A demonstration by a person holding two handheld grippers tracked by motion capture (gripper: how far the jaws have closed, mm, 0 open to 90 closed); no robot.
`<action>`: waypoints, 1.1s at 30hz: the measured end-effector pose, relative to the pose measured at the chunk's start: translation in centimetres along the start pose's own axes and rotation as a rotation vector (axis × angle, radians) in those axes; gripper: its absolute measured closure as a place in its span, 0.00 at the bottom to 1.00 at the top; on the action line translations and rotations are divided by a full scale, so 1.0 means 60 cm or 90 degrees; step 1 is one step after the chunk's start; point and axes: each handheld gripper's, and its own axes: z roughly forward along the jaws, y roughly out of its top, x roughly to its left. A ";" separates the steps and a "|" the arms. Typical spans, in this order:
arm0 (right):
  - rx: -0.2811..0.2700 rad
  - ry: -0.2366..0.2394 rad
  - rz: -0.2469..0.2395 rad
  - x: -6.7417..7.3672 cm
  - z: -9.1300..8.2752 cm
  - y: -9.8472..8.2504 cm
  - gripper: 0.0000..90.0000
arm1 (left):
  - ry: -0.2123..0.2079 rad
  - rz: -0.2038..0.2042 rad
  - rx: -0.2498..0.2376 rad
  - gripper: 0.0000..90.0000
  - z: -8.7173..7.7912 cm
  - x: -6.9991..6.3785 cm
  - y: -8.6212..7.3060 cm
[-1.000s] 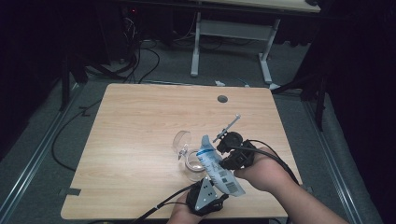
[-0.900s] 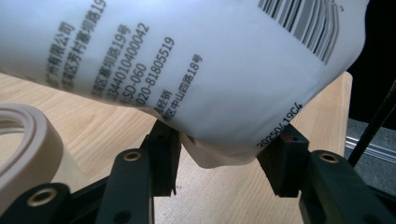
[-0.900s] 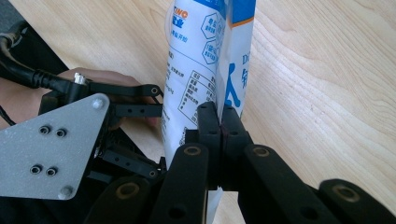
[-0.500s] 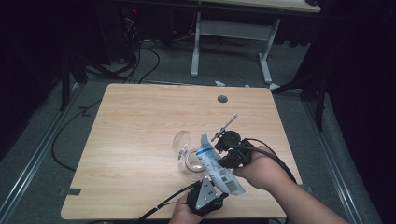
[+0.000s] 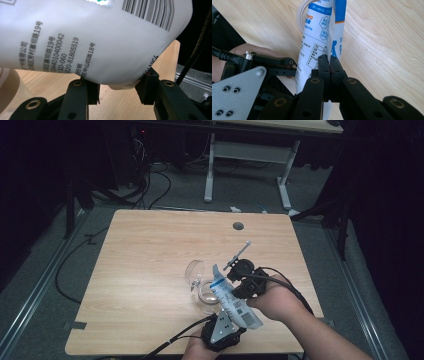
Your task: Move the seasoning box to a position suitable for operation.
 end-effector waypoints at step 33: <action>-0.009 0.000 -0.005 -0.001 0.005 0.019 1.00 | 0.004 0.009 -0.007 0.67 -0.007 0.002 0.006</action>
